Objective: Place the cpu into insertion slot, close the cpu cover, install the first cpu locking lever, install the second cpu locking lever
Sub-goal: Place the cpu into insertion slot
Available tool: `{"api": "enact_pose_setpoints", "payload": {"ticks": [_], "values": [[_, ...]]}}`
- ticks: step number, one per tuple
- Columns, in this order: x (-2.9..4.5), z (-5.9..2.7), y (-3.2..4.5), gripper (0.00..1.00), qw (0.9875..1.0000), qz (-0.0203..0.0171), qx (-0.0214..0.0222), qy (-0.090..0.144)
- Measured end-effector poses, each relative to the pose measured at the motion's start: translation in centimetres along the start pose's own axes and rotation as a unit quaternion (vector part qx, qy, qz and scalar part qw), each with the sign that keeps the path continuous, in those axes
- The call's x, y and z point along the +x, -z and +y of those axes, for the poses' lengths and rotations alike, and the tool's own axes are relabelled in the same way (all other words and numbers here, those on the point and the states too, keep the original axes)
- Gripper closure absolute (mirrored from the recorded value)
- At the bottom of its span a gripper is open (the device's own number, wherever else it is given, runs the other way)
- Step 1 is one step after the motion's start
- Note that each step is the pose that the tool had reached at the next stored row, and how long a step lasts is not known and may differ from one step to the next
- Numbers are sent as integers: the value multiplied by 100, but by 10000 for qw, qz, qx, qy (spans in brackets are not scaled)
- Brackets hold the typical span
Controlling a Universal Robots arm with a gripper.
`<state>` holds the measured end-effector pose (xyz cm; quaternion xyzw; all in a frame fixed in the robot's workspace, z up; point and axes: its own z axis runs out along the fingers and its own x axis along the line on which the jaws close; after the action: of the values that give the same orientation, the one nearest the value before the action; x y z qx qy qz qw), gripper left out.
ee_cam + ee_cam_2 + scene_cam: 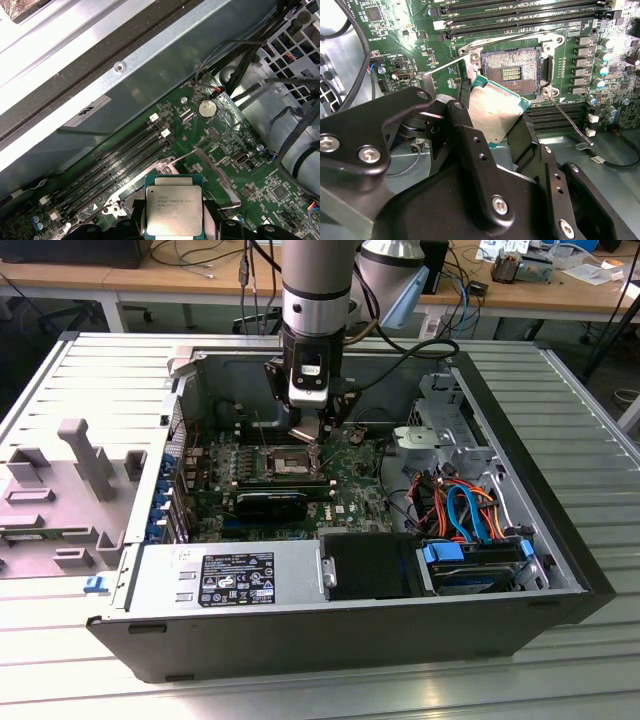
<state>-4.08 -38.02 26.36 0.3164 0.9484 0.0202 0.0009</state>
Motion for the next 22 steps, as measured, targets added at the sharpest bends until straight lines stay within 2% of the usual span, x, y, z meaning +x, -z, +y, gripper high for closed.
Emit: {"api": "enact_pose_setpoints", "payload": {"ticks": [22], "values": [[0,0,0,46,10000,-3,-1,-82]]}}
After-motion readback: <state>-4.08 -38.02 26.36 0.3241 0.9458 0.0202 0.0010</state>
